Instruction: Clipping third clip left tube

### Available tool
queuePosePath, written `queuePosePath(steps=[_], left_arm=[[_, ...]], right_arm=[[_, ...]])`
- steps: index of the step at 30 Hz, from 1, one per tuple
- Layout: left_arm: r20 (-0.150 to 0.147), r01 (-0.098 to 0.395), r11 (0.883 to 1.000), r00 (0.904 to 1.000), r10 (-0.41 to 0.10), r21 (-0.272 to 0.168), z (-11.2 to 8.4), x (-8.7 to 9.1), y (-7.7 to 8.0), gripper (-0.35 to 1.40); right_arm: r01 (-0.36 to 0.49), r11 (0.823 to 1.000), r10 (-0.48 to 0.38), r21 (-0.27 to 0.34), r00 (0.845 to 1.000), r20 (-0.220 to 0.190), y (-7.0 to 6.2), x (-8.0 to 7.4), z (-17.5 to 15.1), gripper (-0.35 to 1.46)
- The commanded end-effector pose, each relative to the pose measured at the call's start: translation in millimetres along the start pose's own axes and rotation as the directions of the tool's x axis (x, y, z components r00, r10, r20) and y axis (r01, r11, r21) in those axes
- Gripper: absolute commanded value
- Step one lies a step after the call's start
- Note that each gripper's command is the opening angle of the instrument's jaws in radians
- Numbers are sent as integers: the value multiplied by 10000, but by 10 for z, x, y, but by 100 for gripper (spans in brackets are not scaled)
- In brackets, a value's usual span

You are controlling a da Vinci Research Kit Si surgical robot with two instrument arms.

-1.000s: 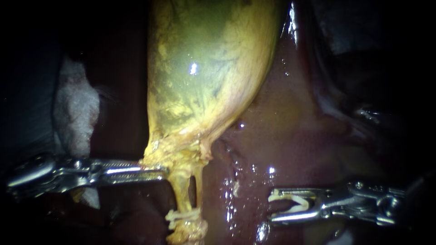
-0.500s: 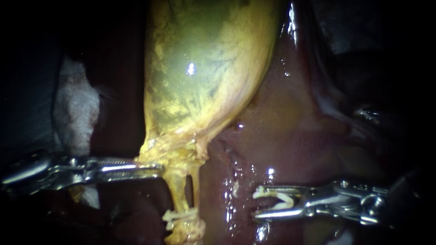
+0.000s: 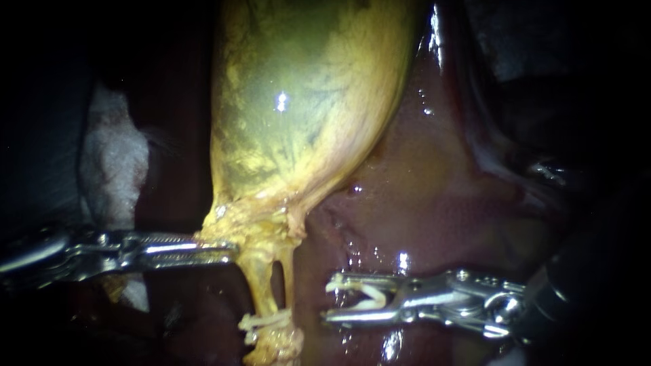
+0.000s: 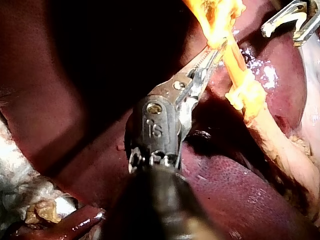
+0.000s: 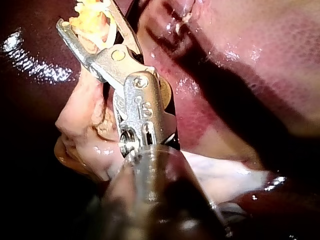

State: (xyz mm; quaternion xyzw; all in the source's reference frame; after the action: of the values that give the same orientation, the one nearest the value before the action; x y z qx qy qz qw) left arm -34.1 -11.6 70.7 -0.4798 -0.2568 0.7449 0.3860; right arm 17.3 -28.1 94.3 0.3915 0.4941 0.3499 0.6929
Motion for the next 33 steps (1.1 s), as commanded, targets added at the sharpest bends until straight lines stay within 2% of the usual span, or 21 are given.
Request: queuePosePath(steps=[1,11,18,23,33], left_arm=[[-1,1,10000,10000,-1,14,1,-1,0,-35],[-4,0,10000,10000,0,22,2,-1,0,-35],[-5,2,10000,10000,-2,26,3,-1,0,-35],[-11,-2,10000,10000,2,42,5,-2,1,-35],[-18,-7,10000,10000,7,62,8,-3,2,-35]], right_arm=[[12,10000,-12,68,10000,-5,1,0,6,53],[84,10000,-84,34,10000,-31,17,3,50,52],[245,9997,-246,-98,9997,-92,36,-6,69,53],[314,9992,-314,-240,9995,32,50,-15,78,53],[314,9985,-301,-450,9991,299,56,-18,90,55]])
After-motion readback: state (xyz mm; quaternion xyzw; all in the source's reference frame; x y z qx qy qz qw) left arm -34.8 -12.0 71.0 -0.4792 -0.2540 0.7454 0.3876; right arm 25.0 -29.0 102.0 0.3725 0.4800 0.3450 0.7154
